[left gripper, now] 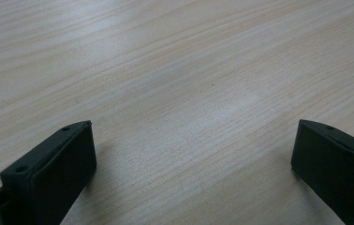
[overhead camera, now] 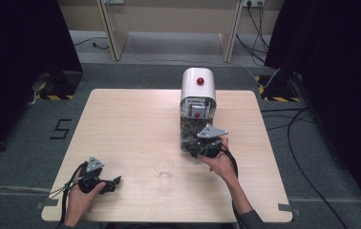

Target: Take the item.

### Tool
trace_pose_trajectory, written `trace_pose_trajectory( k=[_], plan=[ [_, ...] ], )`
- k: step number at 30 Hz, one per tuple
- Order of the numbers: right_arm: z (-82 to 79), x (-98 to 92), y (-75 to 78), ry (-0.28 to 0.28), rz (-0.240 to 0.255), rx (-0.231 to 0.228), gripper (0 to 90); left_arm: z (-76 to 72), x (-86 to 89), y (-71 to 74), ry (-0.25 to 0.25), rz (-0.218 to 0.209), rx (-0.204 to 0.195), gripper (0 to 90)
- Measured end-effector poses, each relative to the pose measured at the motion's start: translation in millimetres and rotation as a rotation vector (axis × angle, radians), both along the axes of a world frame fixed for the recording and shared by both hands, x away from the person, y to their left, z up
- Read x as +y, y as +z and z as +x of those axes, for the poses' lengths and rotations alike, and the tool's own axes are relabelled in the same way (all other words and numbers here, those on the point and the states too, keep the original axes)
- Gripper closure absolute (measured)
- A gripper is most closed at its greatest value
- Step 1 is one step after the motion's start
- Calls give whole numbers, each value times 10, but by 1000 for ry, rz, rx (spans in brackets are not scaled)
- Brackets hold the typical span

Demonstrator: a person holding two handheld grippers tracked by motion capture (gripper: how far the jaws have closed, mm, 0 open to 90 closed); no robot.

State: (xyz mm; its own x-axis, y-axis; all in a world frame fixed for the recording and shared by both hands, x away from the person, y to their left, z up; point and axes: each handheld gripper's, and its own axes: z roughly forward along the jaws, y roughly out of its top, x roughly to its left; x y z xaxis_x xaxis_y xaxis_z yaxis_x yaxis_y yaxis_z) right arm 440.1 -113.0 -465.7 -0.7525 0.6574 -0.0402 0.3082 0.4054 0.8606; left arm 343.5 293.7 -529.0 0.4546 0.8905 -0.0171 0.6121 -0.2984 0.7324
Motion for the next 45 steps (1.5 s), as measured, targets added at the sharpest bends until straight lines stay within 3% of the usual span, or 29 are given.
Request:
trace_pose_trajectory(
  k=[9, 12, 13, 15, 16, 17, 24, 34, 45],
  plan=[
    [25, 60, -99, -2, -40, 31, 459, 0, 0, 0, 0, 0, 0, 0],
    [33, 60, -131, -14, -60, 45, 515, 0, 0, 0, 0, 0, 0, 0],
    [40, 47, -139, -24, -58, 50, 579, 0, 0, 0, 0, 0, 0, 0],
    [42, 36, -140, -31, -57, 52, 605, 0, 0, 0, 0, 0, 0, 0],
    [44, 13, -135, -32, -53, 57, 675, 0, 0, 0, 0, 0, 0, 0],
    [44, 13, -135, -32, -53, 57, 675, 0, 0, 0, 0, 0, 0, 0],
    [8, -12, -74, -17, -46, 25, 778, 0, 0, 0, 0, 0, 0, 0],
    [-55, -55, 81, -4, 0, -28, 792, 0, 0, 0, 0, 0, 0, 0],
    [-84, -144, 199, -10, 51, -57, 809, 0, 0, 0, 0, 0, 0, 0]
  ],
)
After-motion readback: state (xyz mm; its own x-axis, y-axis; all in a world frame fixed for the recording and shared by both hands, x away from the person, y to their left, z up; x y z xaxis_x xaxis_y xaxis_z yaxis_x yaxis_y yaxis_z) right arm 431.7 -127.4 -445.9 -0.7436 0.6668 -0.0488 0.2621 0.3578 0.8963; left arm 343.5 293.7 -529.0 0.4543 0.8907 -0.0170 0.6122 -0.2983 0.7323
